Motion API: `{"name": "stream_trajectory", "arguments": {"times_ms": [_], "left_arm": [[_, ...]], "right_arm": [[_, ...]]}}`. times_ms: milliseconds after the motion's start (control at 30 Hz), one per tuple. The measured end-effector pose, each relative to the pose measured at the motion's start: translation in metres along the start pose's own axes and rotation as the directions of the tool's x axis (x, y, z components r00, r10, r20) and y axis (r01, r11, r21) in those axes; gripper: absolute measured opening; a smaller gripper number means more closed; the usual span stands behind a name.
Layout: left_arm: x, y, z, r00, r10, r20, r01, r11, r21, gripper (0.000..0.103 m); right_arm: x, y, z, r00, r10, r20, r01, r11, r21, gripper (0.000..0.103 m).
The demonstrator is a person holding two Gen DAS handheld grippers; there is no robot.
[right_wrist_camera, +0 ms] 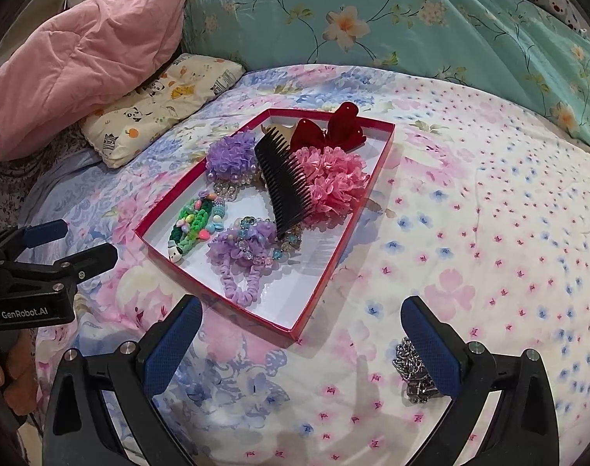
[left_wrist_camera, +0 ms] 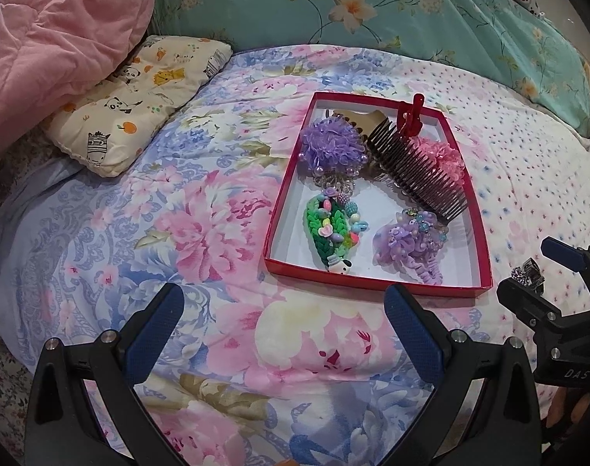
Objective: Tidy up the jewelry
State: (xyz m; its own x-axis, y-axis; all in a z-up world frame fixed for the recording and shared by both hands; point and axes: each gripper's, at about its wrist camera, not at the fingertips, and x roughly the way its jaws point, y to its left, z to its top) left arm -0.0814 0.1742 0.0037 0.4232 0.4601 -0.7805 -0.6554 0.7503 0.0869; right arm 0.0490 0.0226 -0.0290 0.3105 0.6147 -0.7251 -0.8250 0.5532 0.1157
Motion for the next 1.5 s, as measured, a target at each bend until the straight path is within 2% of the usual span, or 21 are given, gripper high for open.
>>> {"name": "stream_trajectory", "arguments": {"times_ms": [1500], "left_arm": [[0.0026, 0.0025, -0.0018, 1.0, 0.024, -0.01, -0.024, 1.0, 0.009, 0.103]], "right_arm": [[-0.0042, 0.0017, 0.0023, 1.0, 0.008, 0.014, -0.008, 1.0, 0.0, 0.103]]}}
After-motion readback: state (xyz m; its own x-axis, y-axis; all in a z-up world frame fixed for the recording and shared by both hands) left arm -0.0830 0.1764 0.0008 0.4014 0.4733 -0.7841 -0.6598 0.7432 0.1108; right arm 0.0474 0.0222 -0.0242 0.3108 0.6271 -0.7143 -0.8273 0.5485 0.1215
